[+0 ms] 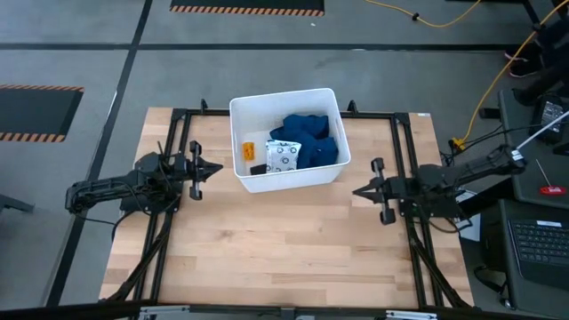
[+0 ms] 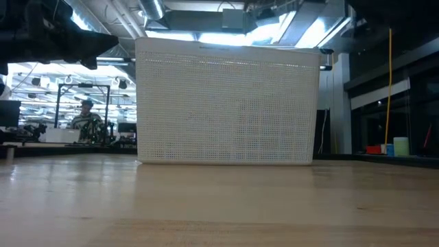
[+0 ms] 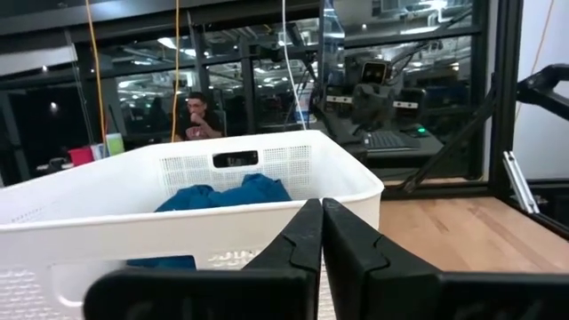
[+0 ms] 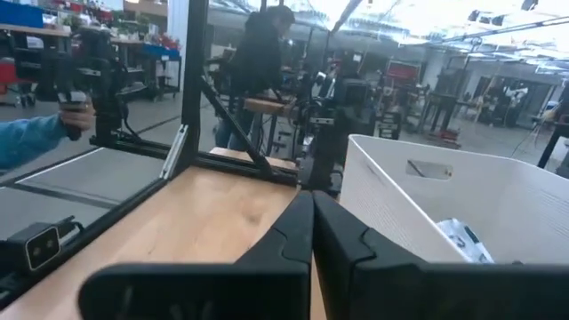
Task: Pick & place medical supplies in basket/bin
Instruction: Return to Home Position
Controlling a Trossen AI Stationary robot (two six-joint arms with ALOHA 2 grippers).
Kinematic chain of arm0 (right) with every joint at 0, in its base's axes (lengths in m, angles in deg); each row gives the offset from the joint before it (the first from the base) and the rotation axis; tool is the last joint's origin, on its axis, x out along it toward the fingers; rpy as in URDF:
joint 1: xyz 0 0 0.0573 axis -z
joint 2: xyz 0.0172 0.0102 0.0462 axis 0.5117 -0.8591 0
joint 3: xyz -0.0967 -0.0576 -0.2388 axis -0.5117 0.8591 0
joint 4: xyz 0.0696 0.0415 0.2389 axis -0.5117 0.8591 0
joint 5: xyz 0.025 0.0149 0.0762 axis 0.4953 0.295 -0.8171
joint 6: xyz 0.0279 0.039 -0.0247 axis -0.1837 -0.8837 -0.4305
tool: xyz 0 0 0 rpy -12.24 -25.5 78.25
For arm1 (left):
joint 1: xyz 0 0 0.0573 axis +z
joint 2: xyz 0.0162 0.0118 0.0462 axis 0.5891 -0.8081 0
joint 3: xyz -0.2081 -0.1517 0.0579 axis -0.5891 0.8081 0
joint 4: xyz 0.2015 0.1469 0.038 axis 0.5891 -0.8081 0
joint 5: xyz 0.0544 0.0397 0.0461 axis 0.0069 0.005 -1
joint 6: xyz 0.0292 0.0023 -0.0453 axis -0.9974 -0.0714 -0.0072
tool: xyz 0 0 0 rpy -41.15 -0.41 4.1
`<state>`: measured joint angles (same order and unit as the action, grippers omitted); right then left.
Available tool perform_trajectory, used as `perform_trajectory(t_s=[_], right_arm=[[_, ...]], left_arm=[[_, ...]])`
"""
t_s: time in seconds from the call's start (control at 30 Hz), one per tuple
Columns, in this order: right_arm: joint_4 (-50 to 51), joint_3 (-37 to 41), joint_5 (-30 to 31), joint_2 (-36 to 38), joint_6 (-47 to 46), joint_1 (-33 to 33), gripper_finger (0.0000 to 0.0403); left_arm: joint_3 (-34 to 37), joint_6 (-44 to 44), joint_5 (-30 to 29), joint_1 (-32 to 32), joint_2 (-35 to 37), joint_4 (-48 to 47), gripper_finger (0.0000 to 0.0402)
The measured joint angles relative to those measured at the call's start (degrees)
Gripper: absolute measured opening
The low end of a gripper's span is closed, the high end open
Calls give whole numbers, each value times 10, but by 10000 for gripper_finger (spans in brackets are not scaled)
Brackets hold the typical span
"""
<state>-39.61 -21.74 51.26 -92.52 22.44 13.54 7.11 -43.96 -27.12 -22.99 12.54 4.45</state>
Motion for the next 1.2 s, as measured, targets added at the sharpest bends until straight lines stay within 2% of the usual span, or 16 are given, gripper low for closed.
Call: perform_trajectory(t_s=[0.2, 0.4, 0.57, 0.7, 0.83, 1.0, 1.2], right_arm=[[1, 53, 0, 72, -8, 0, 8], [-27, 101, 0, 89, -15, 0, 8], [-88, 140, 0, 89, -3, 0, 8], [-83, 138, 0, 98, 11, 4, 8], [-63, 135, 34, 129, 17, 17, 8], [11, 135, 39, 169, -22, 27, 8], [13, 135, 39, 186, -35, 27, 8]], left_arm=[[0, -6, -3, 0, 0, 0, 3], [0, -8, -12, 0, 0, -6, 5], [0, -7, -13, 0, 0, -29, 7], [0, -7, -13, 0, 0, -46, 3], [0, -7, -13, 0, 0, -47, 2], [0, -2, -12, 0, 0, -47, 9], [0, 3, -12, 0, 0, -47, 8]])
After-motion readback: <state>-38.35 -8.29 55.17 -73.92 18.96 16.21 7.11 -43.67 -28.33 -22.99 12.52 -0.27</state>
